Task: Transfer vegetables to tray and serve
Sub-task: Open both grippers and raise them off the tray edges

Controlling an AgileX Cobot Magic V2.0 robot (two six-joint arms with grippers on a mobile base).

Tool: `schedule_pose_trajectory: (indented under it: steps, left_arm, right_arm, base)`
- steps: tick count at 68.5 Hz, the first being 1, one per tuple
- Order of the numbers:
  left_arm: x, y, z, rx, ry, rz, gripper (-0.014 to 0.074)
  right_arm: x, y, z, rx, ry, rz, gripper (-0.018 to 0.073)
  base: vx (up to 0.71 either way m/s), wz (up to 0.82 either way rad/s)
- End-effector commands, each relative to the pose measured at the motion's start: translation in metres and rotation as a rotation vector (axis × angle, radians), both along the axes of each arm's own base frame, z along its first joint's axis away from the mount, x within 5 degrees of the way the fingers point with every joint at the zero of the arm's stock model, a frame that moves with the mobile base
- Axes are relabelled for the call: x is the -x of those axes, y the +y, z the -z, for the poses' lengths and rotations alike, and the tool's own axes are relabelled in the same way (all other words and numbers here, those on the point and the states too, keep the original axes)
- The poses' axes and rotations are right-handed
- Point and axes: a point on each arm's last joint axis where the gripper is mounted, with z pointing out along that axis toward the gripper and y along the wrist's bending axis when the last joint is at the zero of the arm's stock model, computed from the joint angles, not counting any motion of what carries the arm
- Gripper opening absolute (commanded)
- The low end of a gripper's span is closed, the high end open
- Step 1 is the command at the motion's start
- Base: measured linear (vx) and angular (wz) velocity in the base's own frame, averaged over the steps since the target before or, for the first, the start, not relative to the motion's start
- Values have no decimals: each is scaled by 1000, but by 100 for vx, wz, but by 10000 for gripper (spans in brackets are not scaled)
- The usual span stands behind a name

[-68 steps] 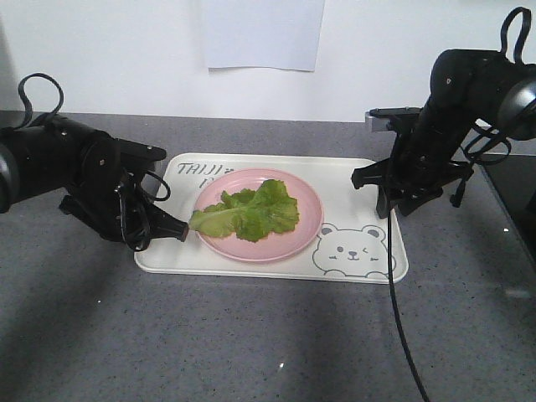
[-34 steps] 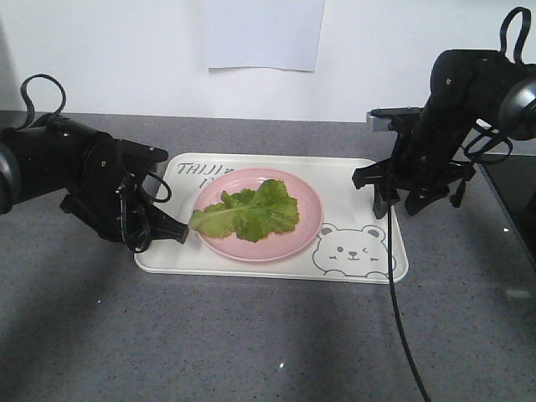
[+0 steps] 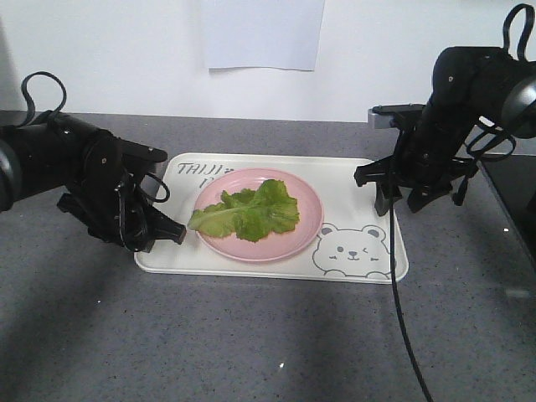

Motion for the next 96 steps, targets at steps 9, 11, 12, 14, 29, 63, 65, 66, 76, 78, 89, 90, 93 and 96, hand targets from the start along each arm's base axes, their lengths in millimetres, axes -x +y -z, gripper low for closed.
schedule_pose_trajectory:
  steps: [9,11,12,14,29,63,65,66,76,78,89,90,93,96]
  left_arm:
    - [-6,-3,-51,34,-106,-6,305]
    - [-7,-3,-55,35,-108,-7,305]
    - [-7,-3,-57,33,-105,-9,304]
    - [-8,-3,-62,35,-111,-11,304]
    - [-2,-1,-101,71,-188,-17,303]
    - [86,28,-237,284,-652,5,14]
    - [95,30,-244,296,-684,12,-6]
    - [98,31,-247,302,-700,17,-8]
    - [141,46,-259,356,-860,48,-7]
    - [150,49,-255,362,-878,50,-7]
    - [193,64,-206,370,-898,62,-7]
    - [196,65,-200,370,-897,63,-7]
    - [206,69,-184,371,-897,66,-7]
    - [218,73,-166,380,-920,71,-7]
  right_arm:
    - [20,-3,-62,-15,-134,2,380]
    - [22,-4,-67,-17,-150,3,372]
    - [23,-4,-70,-19,-159,3,364]
    - [26,-4,-75,-21,-177,4,346]
    - [45,-7,-123,-52,-369,5,125]
    - [148,-5,-239,-248,-859,-161,-6]
    - [156,-6,-241,-244,-886,-172,-6]
    - [163,-8,-243,-244,-912,-174,-6]
    - [207,-16,-222,-217,-990,-187,-6]
    - [214,-17,-210,-212,-986,-184,-6]
    - [265,-29,-157,-189,-1048,-138,-6]
    - [269,-30,-152,-185,-1051,-137,-6]
    - [281,-33,-134,-173,-1051,-140,-6]
    - [294,-35,-119,-166,-1059,-141,-6]
  base:
    - [0,0]
    - [0,0]
    - [0,0]
    - [0,0]
    - [0,0]
    - [0,0]
    - [0,0]
    - [0,0]
    - [0,0]
    - [0,0]
    - [0,0]
    - [0,0]
    - [0,0]
    - [0,0]
